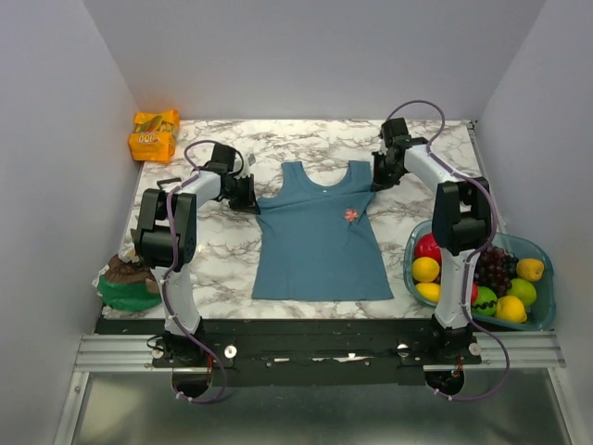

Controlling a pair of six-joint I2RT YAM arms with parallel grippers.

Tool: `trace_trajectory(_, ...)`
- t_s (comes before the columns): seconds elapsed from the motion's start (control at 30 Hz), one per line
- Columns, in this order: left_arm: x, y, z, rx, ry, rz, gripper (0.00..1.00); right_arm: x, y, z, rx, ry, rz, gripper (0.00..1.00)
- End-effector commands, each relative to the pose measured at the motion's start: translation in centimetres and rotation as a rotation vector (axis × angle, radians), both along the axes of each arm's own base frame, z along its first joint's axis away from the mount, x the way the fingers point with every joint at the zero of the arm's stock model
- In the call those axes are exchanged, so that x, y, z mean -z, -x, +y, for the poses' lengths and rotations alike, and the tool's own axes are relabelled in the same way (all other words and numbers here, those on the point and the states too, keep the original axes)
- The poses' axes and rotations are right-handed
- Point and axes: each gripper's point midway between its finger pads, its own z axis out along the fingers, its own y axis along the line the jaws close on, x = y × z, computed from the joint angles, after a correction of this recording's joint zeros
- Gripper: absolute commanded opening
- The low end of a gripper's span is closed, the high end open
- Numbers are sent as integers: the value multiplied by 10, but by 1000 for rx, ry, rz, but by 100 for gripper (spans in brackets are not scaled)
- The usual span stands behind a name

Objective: Pin the brooch onto the clothing

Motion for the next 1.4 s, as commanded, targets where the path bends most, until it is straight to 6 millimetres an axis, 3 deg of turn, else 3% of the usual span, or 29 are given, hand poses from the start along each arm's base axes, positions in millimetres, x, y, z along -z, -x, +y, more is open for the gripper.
trace_trajectory(0.0,-15,-6,4,3,-12,-45,0,-9,-15,-15,0,64,-10,28)
trace_trajectory(0.03,-18,-7,2,4,-1,-53,0,-13,-16,-13,-4,58,-17,39)
trace_trajectory(0.1,-23,-7,-1,6,18,-62,11,-20,-18,-10,-21,43,-32,48)
trace_trajectory(0.13,-25,-8,-1,8,23,-74,33,-29,-18,-9,-26,36,-50,67)
trace_trajectory(0.17,-28,-8,-3,15,33,-82,45,-32,-14,-9,-33,33,-50,72)
trace_trajectory(0.2,-35,-10,-4,15,38,-102,55,-35,-11,-9,-38,32,-56,74)
trace_trajectory(0.23,-38,-11,-5,18,42,-118,66,-51,-9,-9,-36,25,-92,76)
trace_trajectory(0.33,-52,-13,-4,13,45,-167,80,-49,16,-10,-32,7,-87,76)
trace_trajectory(0.37,-55,-13,-4,12,45,-177,82,-65,24,-6,-44,-31,-120,76)
trace_trajectory(0.4,-64,-15,-2,3,32,-205,85,-51,42,-4,-45,-51,-91,75)
trace_trajectory(0.43,-66,-14,-2,3,28,-213,89,-52,51,-1,-49,-73,-92,75)
trace_trajectory(0.47,-69,-13,-1,-1,22,-222,91,-66,61,5,-61,-102,-124,75)
trace_trajectory(0.5,-79,-14,1,-10,13,-248,91,-63,69,8,-59,-114,-126,74)
trace_trajectory(0.53,-80,-10,0,-10,3,-252,92,-48,87,8,-63,-114,-87,74)
trace_trajectory(0.6,-90,-2,-1,-11,-17,-271,93,-49,106,19,-91,-130,-91,73)
trace_trajectory(0.77,-79,38,-9,22,-118,-232,97,-25,154,32,-130,-78,-29,71)
trace_trajectory(0.87,-78,61,-20,33,-50,-199,98,-13,168,29,-115,-48,-7,71)
trace_trajectory(1.0,-80,83,-19,0,-5,-193,98,-1,183,24,-91,-37,16,69)
trace_trajectory(1.13,-64,112,-20,-53,60,-141,98,8,201,22,-69,-40,29,68)
trace_trajectory(1.37,-37,139,-1,-177,20,-76,98,28,230,24,-69,-28,80,64)
